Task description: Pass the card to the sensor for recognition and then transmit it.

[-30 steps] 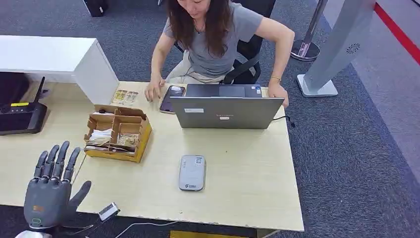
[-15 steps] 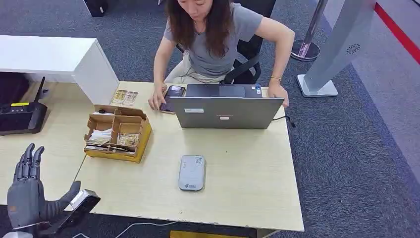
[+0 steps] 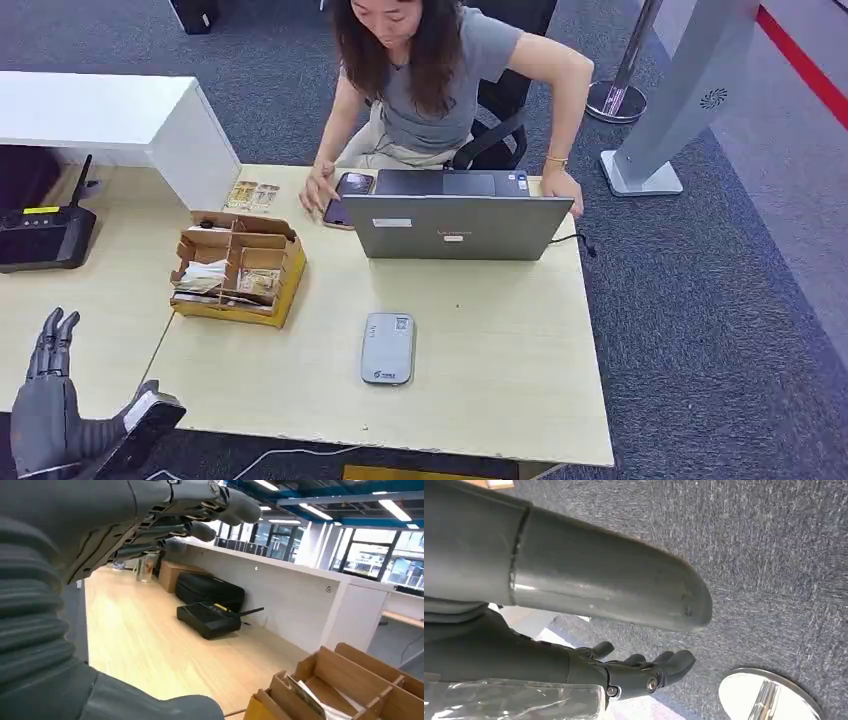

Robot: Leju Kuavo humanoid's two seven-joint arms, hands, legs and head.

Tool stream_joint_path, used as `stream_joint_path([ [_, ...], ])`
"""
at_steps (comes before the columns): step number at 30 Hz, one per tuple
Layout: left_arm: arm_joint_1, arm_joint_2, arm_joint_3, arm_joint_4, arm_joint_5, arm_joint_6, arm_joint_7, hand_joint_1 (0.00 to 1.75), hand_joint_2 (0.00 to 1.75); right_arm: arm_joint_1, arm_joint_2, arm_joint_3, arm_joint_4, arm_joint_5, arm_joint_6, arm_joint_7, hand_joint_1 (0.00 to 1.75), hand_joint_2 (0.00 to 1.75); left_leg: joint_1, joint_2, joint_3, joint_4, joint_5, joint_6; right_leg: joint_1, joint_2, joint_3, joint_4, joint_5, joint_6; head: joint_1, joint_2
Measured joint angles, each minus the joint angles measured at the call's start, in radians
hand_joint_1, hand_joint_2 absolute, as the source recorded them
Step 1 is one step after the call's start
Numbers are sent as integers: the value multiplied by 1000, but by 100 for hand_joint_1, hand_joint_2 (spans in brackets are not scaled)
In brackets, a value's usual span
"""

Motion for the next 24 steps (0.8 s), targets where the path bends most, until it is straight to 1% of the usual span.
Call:
stream_joint_path([
  [11, -20, -16, 74, 11, 9, -40, -8, 0, 175, 0, 0, 0, -1, 8, 2, 1, 0, 0, 0, 0, 0, 0, 0, 0, 0, 0, 0, 0, 0, 0, 0, 0],
  [14, -46, -14, 93, 34, 3, -63, 3, 0, 175, -2, -1, 0, -1, 22, 3, 1, 0, 0, 0, 0, 0, 0, 0, 0, 0, 0, 0, 0, 0, 0, 0, 0],
  [17, -79, 18, 118, 88, -43, -87, 9, 0, 175, -4, -4, 0, -1, 37, 8, 5, 0, 0, 0, 0, 0, 0, 0, 0, 0, 0, 0, 0, 0, 0, 0, 0],
  [20, -108, 52, 127, 140, -77, -95, 3, 0, 175, -6, -7, 0, -1, 41, 9, 7, 0, 0, 0, -1, 0, 0, 0, 0, 0, 0, 0, 0, 0, 0, 0, 0],
  [24, -128, 74, 138, 178, -85, -96, 1, 0, 175, -7, -10, 0, -1, 42, 9, 10, 0, 0, 0, 0, 0, 0, 0, 0, 0, 0, 0, 0, 0, 0, 0, 0],
])
